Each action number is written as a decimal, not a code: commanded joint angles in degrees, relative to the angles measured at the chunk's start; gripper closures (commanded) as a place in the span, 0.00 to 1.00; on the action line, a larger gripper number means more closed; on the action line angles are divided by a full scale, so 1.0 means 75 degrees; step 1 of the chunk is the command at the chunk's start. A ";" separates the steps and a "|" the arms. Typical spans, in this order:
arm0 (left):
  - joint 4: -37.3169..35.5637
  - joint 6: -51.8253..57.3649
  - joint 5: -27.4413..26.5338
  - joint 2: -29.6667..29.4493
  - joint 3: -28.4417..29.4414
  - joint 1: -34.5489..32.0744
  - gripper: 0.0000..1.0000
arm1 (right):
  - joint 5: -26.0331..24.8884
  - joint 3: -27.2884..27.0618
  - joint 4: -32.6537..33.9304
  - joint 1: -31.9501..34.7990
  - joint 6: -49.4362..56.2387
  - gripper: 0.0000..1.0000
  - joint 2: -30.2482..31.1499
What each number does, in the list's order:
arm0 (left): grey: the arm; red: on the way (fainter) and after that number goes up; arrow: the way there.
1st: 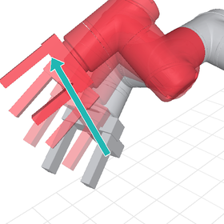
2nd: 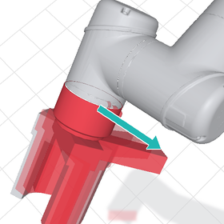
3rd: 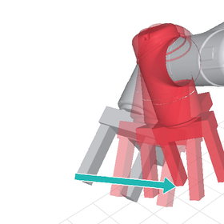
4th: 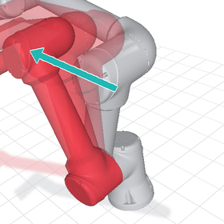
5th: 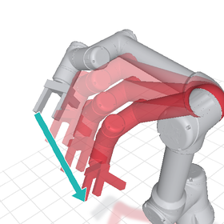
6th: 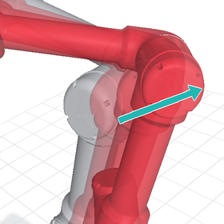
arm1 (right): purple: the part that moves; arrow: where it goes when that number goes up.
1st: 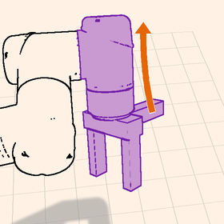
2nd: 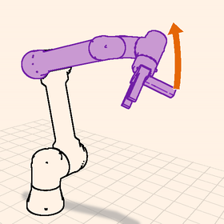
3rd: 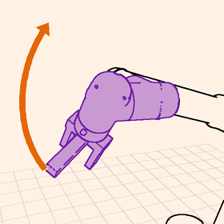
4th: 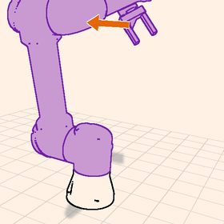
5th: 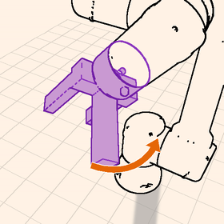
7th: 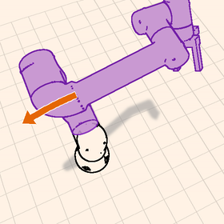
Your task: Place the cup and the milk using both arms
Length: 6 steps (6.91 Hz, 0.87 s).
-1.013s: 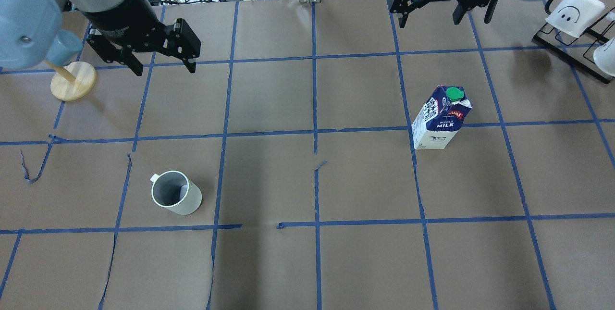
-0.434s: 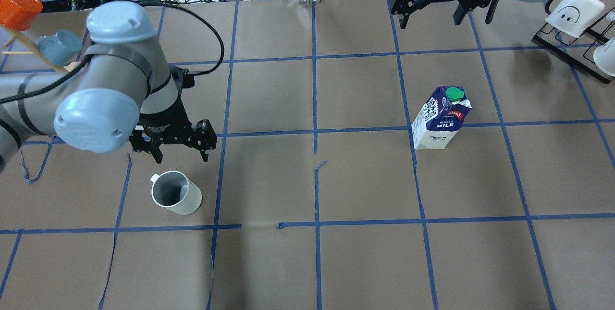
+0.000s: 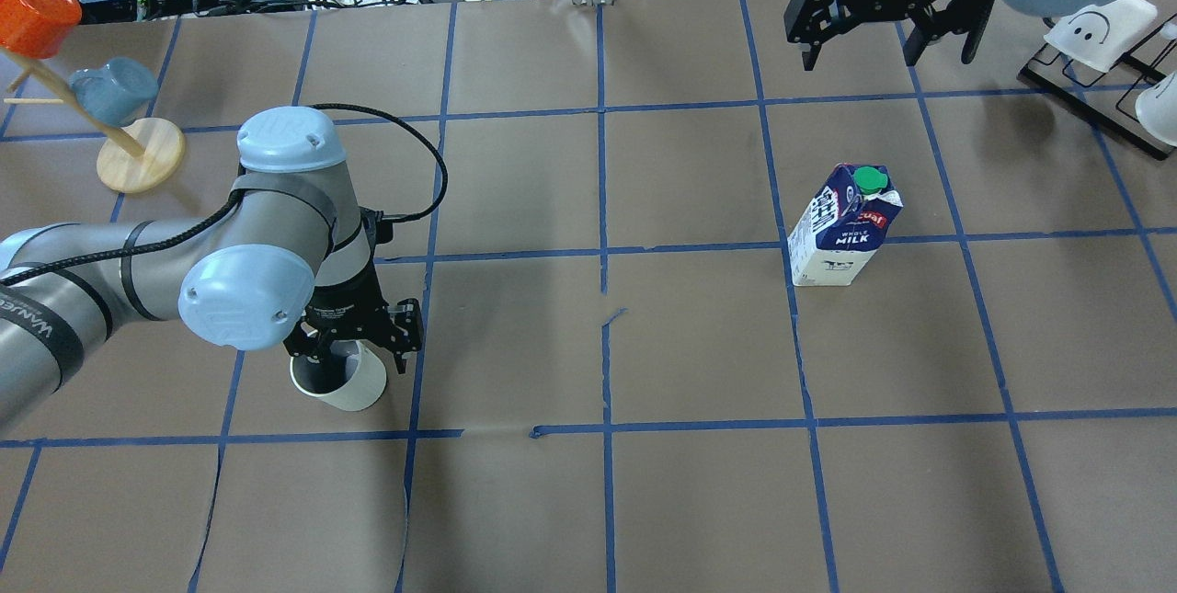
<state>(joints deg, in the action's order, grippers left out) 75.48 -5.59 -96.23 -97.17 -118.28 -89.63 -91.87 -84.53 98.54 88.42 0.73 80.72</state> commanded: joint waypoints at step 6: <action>-0.0244 -0.4514 0.1938 -0.0320 0.1118 -0.1623 1.00 | 0.0026 -0.3389 0.3246 -0.0517 0.0864 0.00 0.0182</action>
<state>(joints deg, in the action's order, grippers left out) 73.93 -26.70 -87.09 -98.43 -113.53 -95.48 -91.67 -109.61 123.77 84.52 7.25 81.40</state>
